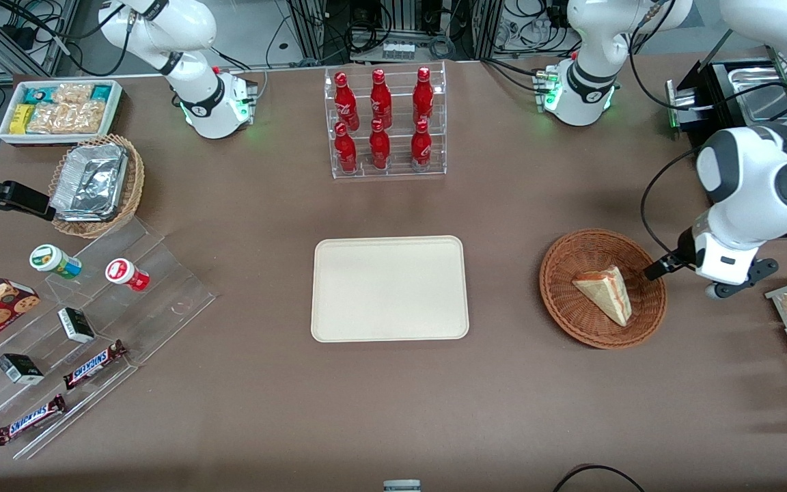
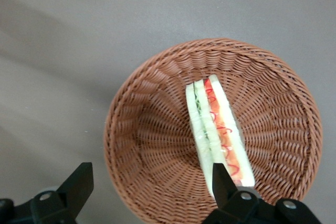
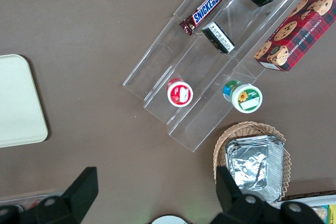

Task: Place sandwich from basket to tray
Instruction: 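Lower the open left gripper over the wrapped sandwich in the basket, then close the left gripper on the sandwich's wrapped end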

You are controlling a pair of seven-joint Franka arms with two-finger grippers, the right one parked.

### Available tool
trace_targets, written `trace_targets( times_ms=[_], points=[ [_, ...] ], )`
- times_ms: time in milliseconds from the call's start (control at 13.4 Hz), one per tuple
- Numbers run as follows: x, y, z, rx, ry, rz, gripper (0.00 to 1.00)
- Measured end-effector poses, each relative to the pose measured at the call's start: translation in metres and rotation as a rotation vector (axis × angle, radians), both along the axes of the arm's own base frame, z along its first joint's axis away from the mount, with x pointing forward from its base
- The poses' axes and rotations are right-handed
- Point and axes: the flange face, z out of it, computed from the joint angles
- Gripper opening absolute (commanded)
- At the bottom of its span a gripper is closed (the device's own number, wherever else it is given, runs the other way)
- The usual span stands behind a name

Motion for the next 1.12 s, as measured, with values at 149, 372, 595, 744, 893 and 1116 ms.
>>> trace_targets(
  times_ms=[149,372,595,744,893,1116],
  points=[
    [-0.003,-0.008,-0.006,-0.002,-0.008,0.035,1.00],
    [-0.003,-0.022,-0.006,-0.006,-0.012,0.058,1.00],
    [-0.003,-0.024,-0.006,-0.006,-0.013,0.070,1.00],
    [-0.004,-0.026,-0.007,-0.006,-0.015,0.077,1.00],
    [-0.004,-0.028,-0.009,-0.007,-0.020,0.104,1.00],
    [-0.003,-0.040,-0.015,-0.008,-0.028,0.125,1.00]
  ],
)
